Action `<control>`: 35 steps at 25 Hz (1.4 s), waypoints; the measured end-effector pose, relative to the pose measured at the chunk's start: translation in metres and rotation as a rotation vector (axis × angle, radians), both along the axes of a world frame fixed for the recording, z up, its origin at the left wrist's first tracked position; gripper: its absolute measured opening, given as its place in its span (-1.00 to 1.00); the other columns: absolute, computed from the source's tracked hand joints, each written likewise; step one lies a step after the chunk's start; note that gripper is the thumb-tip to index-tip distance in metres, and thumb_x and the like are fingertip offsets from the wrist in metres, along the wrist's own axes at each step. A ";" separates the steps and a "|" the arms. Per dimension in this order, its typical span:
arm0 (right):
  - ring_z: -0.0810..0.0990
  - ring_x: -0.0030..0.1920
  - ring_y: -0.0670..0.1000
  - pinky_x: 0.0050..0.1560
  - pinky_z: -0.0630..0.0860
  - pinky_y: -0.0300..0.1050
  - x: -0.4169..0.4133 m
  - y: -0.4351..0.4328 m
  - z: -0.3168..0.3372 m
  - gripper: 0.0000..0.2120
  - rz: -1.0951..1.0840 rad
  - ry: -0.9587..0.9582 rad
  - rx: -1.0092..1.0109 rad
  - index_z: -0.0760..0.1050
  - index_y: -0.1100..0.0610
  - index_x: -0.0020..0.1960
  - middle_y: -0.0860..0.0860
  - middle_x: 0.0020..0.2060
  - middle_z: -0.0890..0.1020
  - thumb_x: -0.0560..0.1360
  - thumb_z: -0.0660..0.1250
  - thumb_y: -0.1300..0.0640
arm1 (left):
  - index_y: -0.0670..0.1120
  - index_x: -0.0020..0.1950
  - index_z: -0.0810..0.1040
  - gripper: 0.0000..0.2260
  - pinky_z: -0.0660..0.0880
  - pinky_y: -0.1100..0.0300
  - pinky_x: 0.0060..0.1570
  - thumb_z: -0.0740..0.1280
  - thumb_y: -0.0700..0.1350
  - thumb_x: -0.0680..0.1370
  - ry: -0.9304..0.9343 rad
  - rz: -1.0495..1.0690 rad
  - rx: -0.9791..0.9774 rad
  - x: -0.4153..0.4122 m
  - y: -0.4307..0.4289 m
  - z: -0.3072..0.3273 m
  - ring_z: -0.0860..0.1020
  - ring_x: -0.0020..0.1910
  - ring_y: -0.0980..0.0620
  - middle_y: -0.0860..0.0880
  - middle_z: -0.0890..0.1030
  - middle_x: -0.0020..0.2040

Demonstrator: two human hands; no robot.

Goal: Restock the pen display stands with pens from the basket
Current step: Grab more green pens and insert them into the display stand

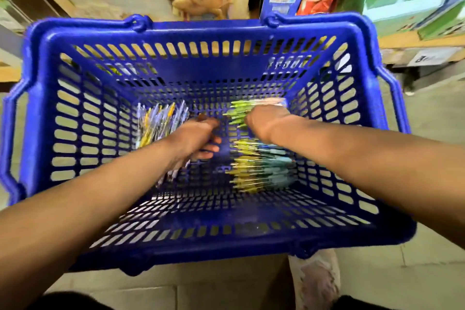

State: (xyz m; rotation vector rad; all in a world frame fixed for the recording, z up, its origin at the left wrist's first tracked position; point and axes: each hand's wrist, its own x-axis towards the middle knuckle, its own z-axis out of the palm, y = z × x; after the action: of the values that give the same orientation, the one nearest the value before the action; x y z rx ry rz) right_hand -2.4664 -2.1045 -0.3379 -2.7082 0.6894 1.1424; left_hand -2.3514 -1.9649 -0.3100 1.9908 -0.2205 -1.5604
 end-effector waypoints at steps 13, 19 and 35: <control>0.58 0.23 0.21 0.01 0.58 0.08 -0.004 -0.001 -0.030 -0.56 0.175 -0.201 -0.122 0.41 0.19 0.40 0.15 0.28 0.47 0.55 0.22 0.42 | -0.08 0.26 0.51 -0.76 0.53 0.19 -0.21 0.17 -0.01 0.70 -0.070 -0.088 0.011 0.021 0.010 0.030 0.62 -0.21 -0.01 -0.07 0.67 -0.11; 0.65 0.06 0.19 -0.16 0.55 -0.01 -0.001 -0.003 -0.023 -0.72 0.179 -0.090 -0.115 0.57 0.16 0.22 0.10 0.09 0.60 0.57 0.28 0.38 | -0.08 0.24 0.52 -0.78 0.54 0.19 -0.21 0.17 -0.04 0.70 -0.125 -0.111 0.047 0.032 0.019 0.023 0.62 -0.21 -0.01 -0.08 0.68 -0.14; 0.70 -0.04 -0.05 -0.07 0.53 -0.13 0.043 0.014 0.029 -0.68 -0.416 -0.437 0.658 0.49 0.02 0.06 -0.08 -0.09 0.71 0.43 0.55 -0.01 | -0.12 0.35 0.38 -0.76 0.56 0.00 -0.24 0.14 -0.05 0.74 -0.090 0.298 -0.140 0.025 0.012 0.028 0.68 -0.08 -0.22 -0.17 0.65 0.15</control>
State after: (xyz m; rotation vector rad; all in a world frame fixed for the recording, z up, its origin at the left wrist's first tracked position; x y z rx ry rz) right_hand -2.4230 -2.0907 -0.3092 -2.0192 0.6207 0.5197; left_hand -2.3259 -1.9527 -0.2821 1.8876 -0.0616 -1.2366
